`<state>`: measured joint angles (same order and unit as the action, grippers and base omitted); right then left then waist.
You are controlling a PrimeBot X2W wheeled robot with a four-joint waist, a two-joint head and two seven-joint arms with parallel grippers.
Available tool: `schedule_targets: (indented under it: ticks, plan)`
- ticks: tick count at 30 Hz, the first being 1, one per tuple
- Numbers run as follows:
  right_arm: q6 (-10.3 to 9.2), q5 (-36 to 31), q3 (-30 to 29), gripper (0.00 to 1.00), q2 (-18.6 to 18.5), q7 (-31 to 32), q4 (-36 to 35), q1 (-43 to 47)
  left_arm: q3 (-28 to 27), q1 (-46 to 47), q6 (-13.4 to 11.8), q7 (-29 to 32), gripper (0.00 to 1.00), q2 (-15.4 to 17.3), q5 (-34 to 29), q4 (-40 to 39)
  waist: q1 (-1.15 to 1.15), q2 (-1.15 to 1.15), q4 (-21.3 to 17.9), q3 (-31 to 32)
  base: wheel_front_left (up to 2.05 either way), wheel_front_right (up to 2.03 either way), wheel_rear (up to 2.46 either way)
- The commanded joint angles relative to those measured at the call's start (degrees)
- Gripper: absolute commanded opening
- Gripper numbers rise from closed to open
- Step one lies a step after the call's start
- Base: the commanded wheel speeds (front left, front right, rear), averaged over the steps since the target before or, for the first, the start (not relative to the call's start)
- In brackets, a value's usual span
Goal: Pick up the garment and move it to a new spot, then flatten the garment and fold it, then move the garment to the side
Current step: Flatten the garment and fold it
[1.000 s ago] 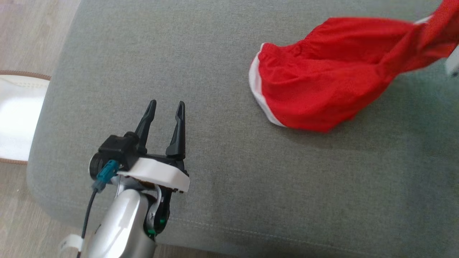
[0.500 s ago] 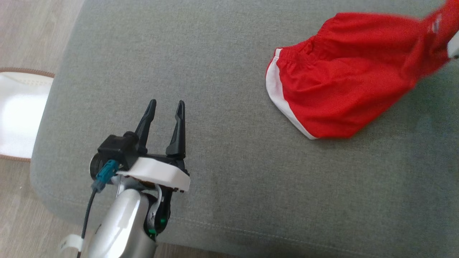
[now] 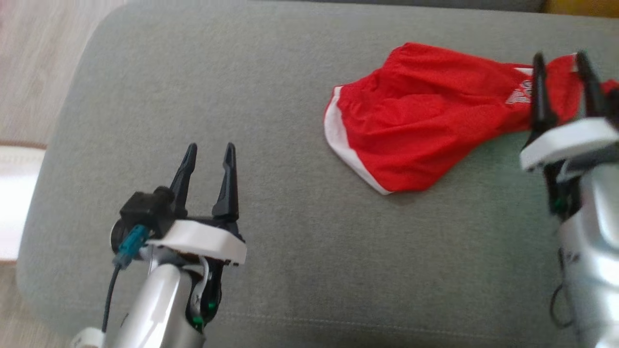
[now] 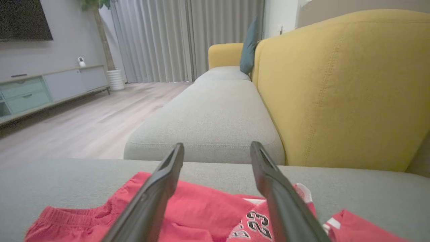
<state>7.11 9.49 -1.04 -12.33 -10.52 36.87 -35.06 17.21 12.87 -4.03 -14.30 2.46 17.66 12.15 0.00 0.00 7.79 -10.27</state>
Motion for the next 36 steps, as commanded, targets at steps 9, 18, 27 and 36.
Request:
schedule_targets:
  ticks: [9,18,27,36]
  plan:
    - [0.37,3.87,0.88,1.0,6.88,1.55,-16.01,17.5,-3.64,-1.18,0.47,-0.7,1.0,0.42,-0.98,-2.76,0.0,0.0,-4.44,3.65,0.0,0.0,0.0]
    - [0.37,5.28,2.18,1.0,9.03,5.26,-20.12,22.74,-2.61,-1.23,0.7,-0.7,1.0,0.42,-0.7,-3.02,0.0,0.0,-3.96,3.05,0.0,0.0,0.0]
    - [0.37,9.85,1.01,1.0,9.38,12.37,-17.91,20.19,-1.71,-0.42,0.67,-0.7,1.0,0.42,-0.29,-2.74,0.0,0.0,0.15,0.42,0.0,0.0,0.0]
    - [0.37,14.36,-1.97,1.0,9.44,17.87,-9.61,14.11,-1.0,0.89,0.53,-0.7,1.0,0.42,0.07,-2.69,0.0,0.0,3.87,-2.74,0.0,0.0,0.0]
